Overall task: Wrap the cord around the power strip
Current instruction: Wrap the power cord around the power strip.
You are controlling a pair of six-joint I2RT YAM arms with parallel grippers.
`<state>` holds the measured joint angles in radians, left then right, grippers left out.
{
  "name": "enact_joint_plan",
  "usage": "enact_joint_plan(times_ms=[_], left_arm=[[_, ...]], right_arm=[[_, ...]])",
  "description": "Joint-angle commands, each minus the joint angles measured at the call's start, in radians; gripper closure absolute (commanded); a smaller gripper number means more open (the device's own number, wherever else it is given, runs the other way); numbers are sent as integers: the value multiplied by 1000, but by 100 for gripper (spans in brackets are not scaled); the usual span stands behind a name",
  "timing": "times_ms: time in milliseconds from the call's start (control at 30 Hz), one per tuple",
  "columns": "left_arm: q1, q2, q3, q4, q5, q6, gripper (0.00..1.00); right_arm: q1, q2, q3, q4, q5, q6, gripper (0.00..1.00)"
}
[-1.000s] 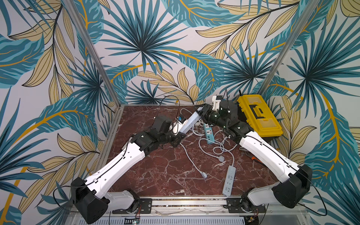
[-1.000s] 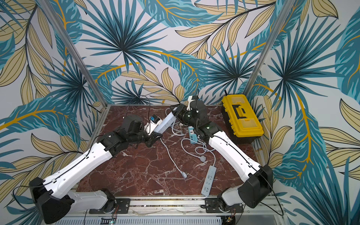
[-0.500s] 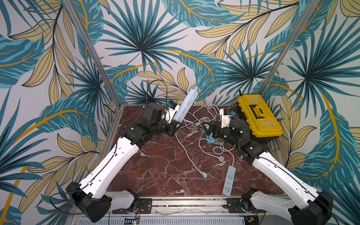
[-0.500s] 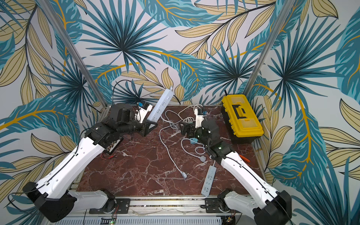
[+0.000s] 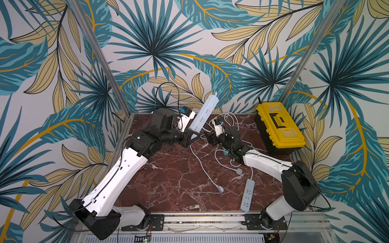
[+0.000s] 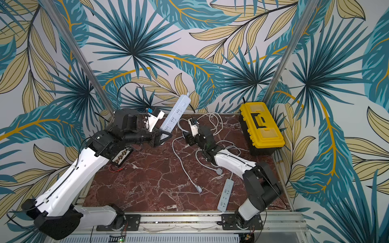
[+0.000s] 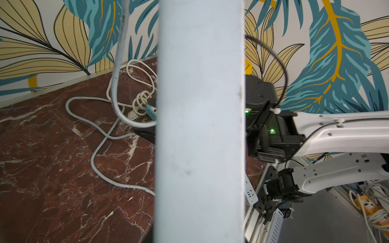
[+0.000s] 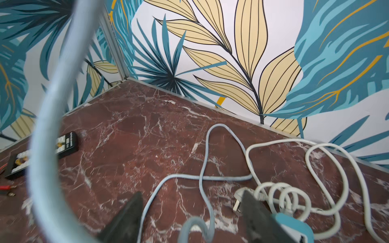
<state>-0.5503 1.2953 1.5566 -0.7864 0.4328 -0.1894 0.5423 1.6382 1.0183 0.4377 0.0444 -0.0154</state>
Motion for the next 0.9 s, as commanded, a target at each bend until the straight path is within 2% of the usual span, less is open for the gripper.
enact_joint_plan(times_ms=[0,67,133,167,233,300,433,567,667,767,867], left_arm=[[25,-22,41,35,30,-18,100],[60,-21,37,35,33,-7,100],[95,-13,38,32,22,21,100],[108,-5,39,30,5,44,100],[133,16,35,30,-4,93,100],[143,39,30,28,-74,160,100],[139,93,22,28,-165,302,100],[84,118,-20,28,-248,473,100],[56,111,-91,29,-230,580,100],[14,70,-199,30,-193,732,100],[2,30,-278,48,-184,798,100]], right_arm=[[3,54,20,153,46,-46,62],[18,27,2,121,40,-65,81],[46,-32,-28,33,65,-116,96],[67,-71,-54,-14,88,-151,100],[113,-164,-112,-83,144,-207,100],[161,-266,-143,-201,178,-268,100],[255,-424,-108,-473,278,-425,100],[330,-488,52,-719,324,-604,100],[332,-485,221,-870,349,-729,100],[329,-440,388,-1028,375,-793,100],[307,-397,505,-1153,386,-819,100]])
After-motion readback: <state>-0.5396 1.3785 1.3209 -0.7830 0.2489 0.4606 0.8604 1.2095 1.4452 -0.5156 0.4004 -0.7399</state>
